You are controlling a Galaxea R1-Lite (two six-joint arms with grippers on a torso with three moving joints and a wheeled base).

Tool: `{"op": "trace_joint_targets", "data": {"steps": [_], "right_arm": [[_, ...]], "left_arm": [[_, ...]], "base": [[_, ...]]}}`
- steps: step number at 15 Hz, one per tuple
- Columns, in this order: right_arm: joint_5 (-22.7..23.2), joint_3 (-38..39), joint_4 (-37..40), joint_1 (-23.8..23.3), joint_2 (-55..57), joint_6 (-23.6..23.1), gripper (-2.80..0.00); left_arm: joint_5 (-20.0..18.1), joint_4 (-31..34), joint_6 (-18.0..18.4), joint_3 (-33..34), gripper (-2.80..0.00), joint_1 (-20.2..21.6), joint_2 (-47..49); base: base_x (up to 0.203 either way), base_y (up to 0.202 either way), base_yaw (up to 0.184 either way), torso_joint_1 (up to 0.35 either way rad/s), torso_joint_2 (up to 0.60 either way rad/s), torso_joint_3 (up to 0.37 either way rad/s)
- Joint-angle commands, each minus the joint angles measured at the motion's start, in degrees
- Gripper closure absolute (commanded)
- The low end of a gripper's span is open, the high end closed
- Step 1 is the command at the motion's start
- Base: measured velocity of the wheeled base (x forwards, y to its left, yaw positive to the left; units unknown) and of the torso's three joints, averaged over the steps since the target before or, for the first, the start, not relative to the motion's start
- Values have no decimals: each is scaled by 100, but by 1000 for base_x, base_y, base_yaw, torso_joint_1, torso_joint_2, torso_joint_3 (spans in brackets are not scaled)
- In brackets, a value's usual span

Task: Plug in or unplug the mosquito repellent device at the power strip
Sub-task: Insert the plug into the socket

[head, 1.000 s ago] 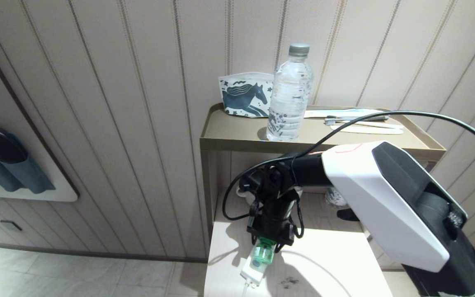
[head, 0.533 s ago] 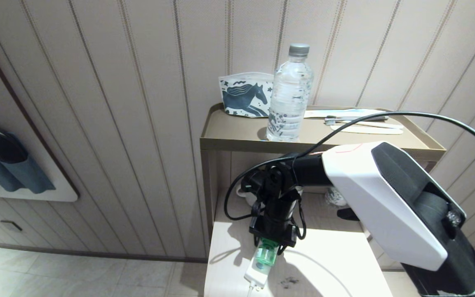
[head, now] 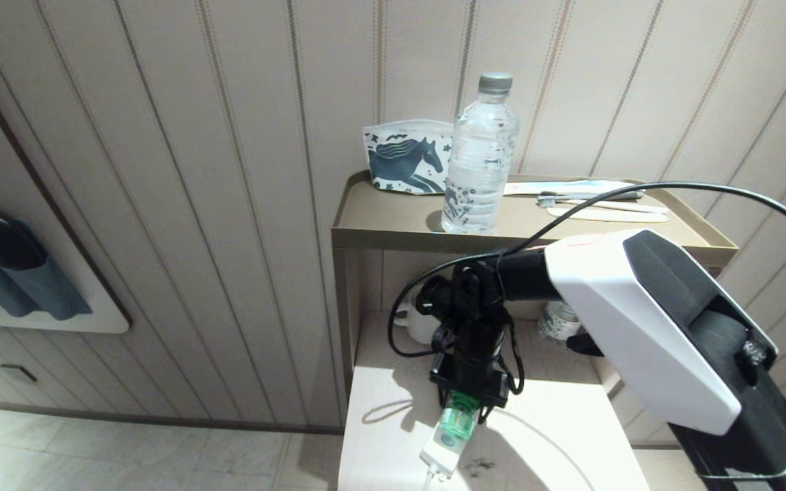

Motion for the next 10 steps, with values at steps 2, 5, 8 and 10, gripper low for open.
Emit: {"op": "trace_joint_targets", "data": {"steps": [2, 5, 8, 10], "right_arm": [[0, 3, 143, -56, 49, 89, 0], [0, 3, 158, -56, 49, 174, 0], [-1, 12, 158, -55, 58, 286, 0], [8, 20, 158, -132, 128, 293, 0]], "left_arm": [[1, 0, 0, 1, 0, 2, -2], [1, 0, 0, 1, 0, 2, -2], [1, 0, 0, 1, 0, 2, -2], [1, 0, 0, 1, 0, 2, -2]], "base": [[0, 0, 0, 0, 0, 0], [0, 0, 0, 0, 0, 0], [0, 0, 0, 0, 0, 0], [0, 0, 0, 0, 0, 0]]}}
